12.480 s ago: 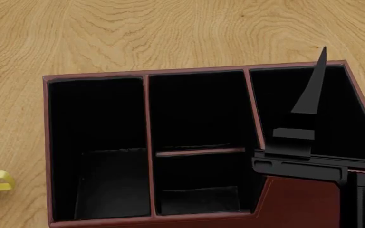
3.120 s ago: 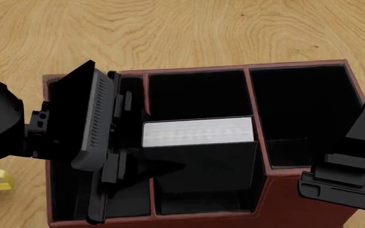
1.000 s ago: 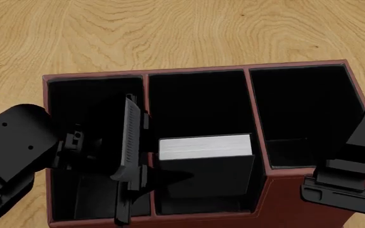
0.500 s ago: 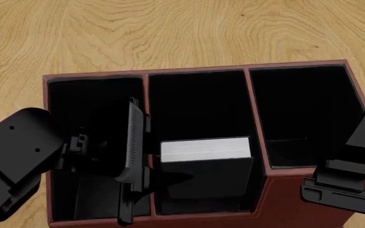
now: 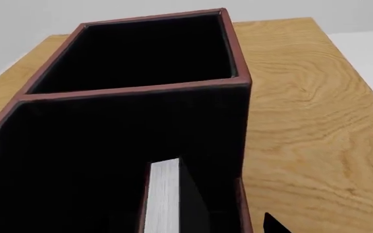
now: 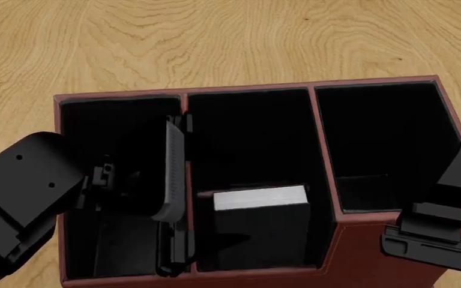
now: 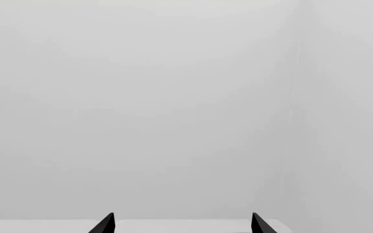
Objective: Pick up the book and place it in the back compartment of the caddy.
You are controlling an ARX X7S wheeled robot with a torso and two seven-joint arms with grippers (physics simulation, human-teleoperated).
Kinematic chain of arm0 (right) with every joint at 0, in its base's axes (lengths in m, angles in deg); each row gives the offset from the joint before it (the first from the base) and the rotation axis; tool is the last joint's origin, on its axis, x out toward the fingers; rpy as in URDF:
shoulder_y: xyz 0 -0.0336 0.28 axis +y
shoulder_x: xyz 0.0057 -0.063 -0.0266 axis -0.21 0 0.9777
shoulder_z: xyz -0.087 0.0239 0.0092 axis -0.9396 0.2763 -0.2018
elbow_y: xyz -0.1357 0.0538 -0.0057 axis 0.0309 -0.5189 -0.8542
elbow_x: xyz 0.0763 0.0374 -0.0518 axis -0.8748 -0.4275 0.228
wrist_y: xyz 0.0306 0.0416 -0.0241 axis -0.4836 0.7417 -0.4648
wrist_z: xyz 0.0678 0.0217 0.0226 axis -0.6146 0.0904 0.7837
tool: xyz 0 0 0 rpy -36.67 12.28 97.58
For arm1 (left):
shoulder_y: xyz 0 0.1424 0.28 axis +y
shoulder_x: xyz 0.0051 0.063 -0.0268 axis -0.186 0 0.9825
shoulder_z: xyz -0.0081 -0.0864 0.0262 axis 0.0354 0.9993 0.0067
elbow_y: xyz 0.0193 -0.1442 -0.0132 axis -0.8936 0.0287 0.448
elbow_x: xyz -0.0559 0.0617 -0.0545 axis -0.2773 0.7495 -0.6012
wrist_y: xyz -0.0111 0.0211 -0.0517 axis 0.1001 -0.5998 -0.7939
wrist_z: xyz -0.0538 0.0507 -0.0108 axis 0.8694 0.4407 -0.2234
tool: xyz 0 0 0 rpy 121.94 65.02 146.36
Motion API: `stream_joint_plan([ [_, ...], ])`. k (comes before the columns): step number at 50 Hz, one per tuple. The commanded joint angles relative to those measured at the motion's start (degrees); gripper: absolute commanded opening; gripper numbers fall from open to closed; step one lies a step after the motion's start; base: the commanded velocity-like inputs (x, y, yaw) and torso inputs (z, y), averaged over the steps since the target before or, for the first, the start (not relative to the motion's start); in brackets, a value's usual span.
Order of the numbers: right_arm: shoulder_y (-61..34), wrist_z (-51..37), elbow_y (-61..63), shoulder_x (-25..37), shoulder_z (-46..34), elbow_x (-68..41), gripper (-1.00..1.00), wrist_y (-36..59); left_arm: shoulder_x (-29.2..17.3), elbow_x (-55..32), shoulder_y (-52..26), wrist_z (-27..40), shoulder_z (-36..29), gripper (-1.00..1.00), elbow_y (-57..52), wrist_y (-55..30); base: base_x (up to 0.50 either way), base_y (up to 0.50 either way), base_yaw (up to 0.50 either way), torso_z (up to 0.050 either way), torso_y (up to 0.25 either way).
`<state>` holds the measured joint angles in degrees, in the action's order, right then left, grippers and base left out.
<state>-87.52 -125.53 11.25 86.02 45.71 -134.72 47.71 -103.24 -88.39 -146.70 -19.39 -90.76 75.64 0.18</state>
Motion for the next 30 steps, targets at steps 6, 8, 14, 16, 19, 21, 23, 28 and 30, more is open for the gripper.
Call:
stream_joint_plan([
  [6, 0.8, -0.1, 0.1, 0.1, 0.4, 0.2, 1.00, -0.3, 0.2, -0.2, -0.1, 0.8, 0.1, 1.00, 0.1, 0.2, 0.00, 0.00, 0.00, 0.000, 0.000],
  [8, 1.0, -0.2, 0.1, 0.2, 0.5, 0.2, 1.00, -0.4, 0.2, -0.2, -0.1, 0.8, 0.0, 1.00, 0.0, 0.2, 0.00, 0.00, 0.00, 0.000, 0.000],
  [14, 1.6, -0.2, 0.1, 0.2, 0.8, 0.4, 1.00, -0.8, 0.1, -0.4, 0.0, 1.0, 0.1, 1.00, -0.4, 0.2, 0.00, 0.00, 0.00, 0.000, 0.000],
  [16, 1.6, -0.1, 0.0, 0.2, 0.8, 0.4, 1.00, -0.8, -0.1, -0.5, -0.2, 1.1, 0.2, 1.00, -0.9, -0.1, 0.00, 0.00, 0.00, 0.000, 0.000],
  [19, 1.5, -0.1, -0.1, 0.1, 0.9, 0.4, 1.00, -0.8, -0.4, -1.0, -0.5, 1.2, 0.5, 1.00, -1.7, -0.7, 0.00, 0.00, 0.00, 0.000, 0.000],
  [21, 1.5, -0.1, 0.0, 0.2, 1.0, 0.2, 1.00, -0.8, -0.5, -1.1, -0.9, 1.3, 0.6, 1.00, -2.1, -0.9, 0.00, 0.00, 0.00, 0.000, 0.000],
  [23, 1.4, 0.0, -0.1, 0.1, 1.0, 0.2, 1.00, -0.8, -0.7, -1.2, -1.1, 1.4, 0.8, 1.00, -2.7, -1.0, 0.00, 0.00, 0.00, 0.000, 0.000],
  [28, 1.4, -0.2, 0.2, 0.4, 1.3, -0.1, 1.00, -0.7, -1.3, -2.1, -1.9, 1.8, 1.5, 1.00, -4.7, -1.9, 0.00, 0.00, 0.00, 0.000, 0.000],
  [30, 1.4, -0.3, 0.3, 0.5, 1.5, -0.2, 1.00, -0.7, -1.4, -2.0, -2.2, 2.0, 1.6, 1.00, -5.2, -2.0, 0.00, 0.00, 0.00, 0.000, 0.000],
])
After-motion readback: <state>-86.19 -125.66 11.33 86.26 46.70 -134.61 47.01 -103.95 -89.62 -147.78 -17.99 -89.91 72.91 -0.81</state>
